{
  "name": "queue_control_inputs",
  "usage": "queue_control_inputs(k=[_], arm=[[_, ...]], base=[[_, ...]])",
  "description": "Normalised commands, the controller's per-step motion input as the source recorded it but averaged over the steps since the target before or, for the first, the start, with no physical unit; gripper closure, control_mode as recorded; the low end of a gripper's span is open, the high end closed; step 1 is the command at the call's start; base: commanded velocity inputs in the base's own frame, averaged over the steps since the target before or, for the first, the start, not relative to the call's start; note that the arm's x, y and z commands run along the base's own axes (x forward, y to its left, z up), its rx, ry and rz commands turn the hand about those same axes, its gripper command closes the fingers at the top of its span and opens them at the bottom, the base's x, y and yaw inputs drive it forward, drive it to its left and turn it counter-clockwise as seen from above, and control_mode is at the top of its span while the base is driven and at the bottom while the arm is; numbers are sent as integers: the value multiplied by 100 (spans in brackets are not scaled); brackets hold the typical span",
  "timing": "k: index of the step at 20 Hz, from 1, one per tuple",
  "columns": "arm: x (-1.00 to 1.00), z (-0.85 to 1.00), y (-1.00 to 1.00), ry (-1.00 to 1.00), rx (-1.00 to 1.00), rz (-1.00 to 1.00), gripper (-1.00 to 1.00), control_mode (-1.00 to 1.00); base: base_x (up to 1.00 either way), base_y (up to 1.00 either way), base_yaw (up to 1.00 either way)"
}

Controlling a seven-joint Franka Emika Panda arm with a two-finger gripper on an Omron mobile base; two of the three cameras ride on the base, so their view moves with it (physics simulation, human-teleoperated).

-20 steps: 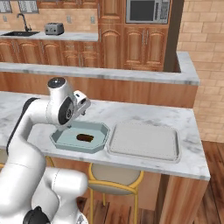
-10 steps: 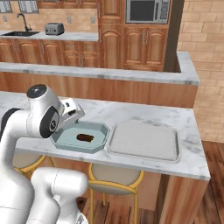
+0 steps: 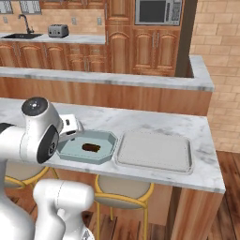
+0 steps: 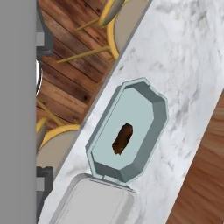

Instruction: Place the cold items (carrot and sweet potato) from the fridge in one tupperware on the dining counter. Place the warm items (kebab skewer and hot dog) in the stove area in another tupperware.

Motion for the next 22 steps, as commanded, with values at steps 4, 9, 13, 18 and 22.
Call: queue_control_inputs(k=[4,9,13,18,22], arm=[[-2,0,0,0,0,0,-100,-100],[-31,0,0,-14,0,0,-100,-100],[0,0,0,0,0,0,-100,100],[0,0,0,0,0,0,-100,100],[0,0,0,0,0,0,-100,100]], base=[[0,0,0],[0,0,0],[-85,55,1],[-51,100,32],[-13,97,64]])
